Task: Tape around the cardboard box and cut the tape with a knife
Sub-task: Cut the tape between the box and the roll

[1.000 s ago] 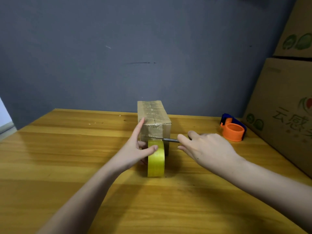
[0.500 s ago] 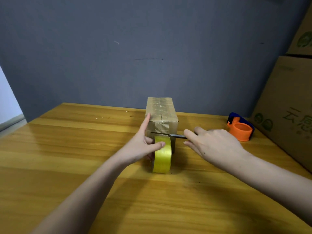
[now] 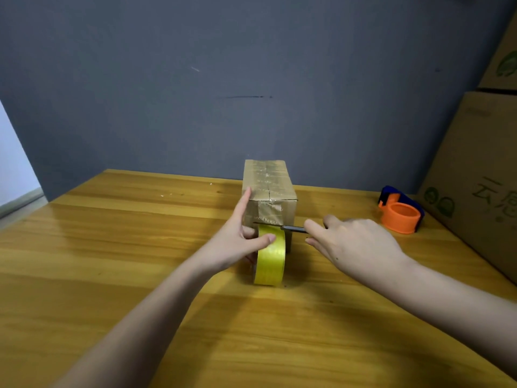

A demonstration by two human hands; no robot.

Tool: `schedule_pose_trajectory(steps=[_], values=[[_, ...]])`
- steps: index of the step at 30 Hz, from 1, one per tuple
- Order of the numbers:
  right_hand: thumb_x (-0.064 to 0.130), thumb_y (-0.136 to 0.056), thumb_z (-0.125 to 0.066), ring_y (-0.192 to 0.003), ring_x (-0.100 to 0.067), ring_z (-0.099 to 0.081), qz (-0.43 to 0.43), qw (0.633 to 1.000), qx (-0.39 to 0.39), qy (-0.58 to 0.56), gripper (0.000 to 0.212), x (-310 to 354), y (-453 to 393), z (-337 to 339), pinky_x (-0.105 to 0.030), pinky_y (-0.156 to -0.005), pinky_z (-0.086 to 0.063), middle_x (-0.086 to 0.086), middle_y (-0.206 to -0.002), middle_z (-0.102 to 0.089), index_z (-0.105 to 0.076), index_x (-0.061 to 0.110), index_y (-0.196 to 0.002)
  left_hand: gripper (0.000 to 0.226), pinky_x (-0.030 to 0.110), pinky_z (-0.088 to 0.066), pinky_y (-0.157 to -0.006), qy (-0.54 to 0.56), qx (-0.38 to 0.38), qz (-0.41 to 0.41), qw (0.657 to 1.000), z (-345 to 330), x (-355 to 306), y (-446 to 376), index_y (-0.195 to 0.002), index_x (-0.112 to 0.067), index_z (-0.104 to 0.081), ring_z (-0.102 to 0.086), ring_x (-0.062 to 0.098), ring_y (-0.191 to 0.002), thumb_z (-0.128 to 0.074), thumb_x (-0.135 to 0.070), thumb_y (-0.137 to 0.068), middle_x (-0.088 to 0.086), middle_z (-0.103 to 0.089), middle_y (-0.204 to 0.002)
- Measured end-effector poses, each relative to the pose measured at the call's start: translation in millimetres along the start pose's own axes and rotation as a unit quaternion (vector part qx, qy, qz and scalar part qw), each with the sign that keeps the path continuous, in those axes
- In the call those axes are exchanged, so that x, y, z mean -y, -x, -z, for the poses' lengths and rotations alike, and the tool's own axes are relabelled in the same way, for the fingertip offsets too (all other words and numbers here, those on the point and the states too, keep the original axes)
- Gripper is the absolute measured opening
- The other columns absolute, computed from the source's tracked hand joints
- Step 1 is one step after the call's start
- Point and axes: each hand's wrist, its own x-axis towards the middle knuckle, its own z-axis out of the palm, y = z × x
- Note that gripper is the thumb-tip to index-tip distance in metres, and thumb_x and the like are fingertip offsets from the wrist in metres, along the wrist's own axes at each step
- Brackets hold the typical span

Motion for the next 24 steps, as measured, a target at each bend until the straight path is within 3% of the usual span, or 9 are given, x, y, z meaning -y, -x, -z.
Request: schedule_pose_trajectory(steps=[3, 10, 13, 17, 21, 24], values=[[0.038, -0.082, -0.062, -0.026, -0.023, -0.028, -0.008, 1.000, 0.008, 0.008, 0.031, 4.0, -0.9, 0.7, -0.014, -0.040, -0.002, -0.006, -0.051, -0.049, -0.040, 0.015, -0.084, 0.100, 0.038, -0.042, -0.063, -0.005, -0.002, 0.002, 1.000, 0.0, -0.6, 0.5, -0.142, -0.049, 0.010, -0.049, 0.026, -0.071, -0.068, -0.023, -0.084, 0.042, -0.059, -0.089], [0.036, -0.080, -0.068, -0.033, -0.019, -0.012, -0.007, 1.000, 0.017, 0.017, 0.037, 7.7, -6.0, 7.5, -0.013, -0.041, 0.002, -0.005, -0.049, -0.048, -0.038, 0.016, -0.086, 0.100, 0.024, -0.049, -0.055, 0.000, -0.001, 0.006, 1.000, -1.8, -3.6, 1.1, -0.144, -0.044, 0.011, -0.055, 0.028, -0.075, -0.066, -0.018, -0.085, 0.041, -0.060, -0.103], [0.036, -0.085, -0.062, -0.033, -0.017, -0.011, -0.004, 1.000, 0.020, 0.022, 0.032, 2.7, -0.2, 10.4, -0.014, -0.038, 0.000, -0.005, -0.052, -0.049, -0.038, 0.016, -0.087, 0.101, 0.025, -0.048, -0.054, 0.001, -0.001, 0.006, 1.000, -1.9, -3.9, 0.7, -0.145, -0.043, 0.011, -0.053, 0.028, -0.072, -0.067, -0.018, -0.085, 0.042, -0.060, -0.100], [0.038, -0.089, -0.051, -0.030, -0.020, -0.032, -0.007, 0.999, 0.025, 0.028, 0.025, -4.6, 11.0, 11.0, -0.020, -0.031, -0.018, -0.006, -0.057, -0.052, -0.038, 0.017, -0.091, 0.102, 0.029, -0.047, -0.057, 0.000, 0.002, 0.008, 1.000, -0.8, -3.7, -0.2, -0.144, -0.044, 0.011, -0.053, 0.027, -0.072, -0.067, -0.019, -0.084, 0.038, -0.062, -0.099], [0.038, -0.089, -0.050, -0.034, -0.017, -0.025, -0.009, 0.999, 0.029, 0.033, 0.025, -6.2, 10.8, 10.5, -0.021, -0.031, -0.021, -0.006, -0.058, -0.052, -0.037, 0.018, -0.092, 0.102, 0.036, -0.046, -0.062, 0.002, 0.002, 0.004, 1.000, 0.4, -0.7, -0.7, -0.142, -0.049, 0.009, -0.054, 0.028, -0.074, -0.069, -0.024, -0.082, 0.040, -0.061, -0.100], [0.040, -0.092, -0.043, -0.036, -0.018, -0.026, -0.012, 0.998, 0.034, 0.042, 0.023, -4.9, 8.3, 8.0, -0.022, -0.031, -0.023, -0.006, -0.060, -0.052, -0.034, 0.019, -0.094, 0.101, 0.039, -0.039, -0.063, 0.007, -0.001, 0.001, 1.000, 1.3, 2.5, -2.1, -0.143, -0.048, 0.009, -0.047, 0.026, -0.068, -0.069, -0.024, -0.083, 0.028, -0.059, -0.074]])
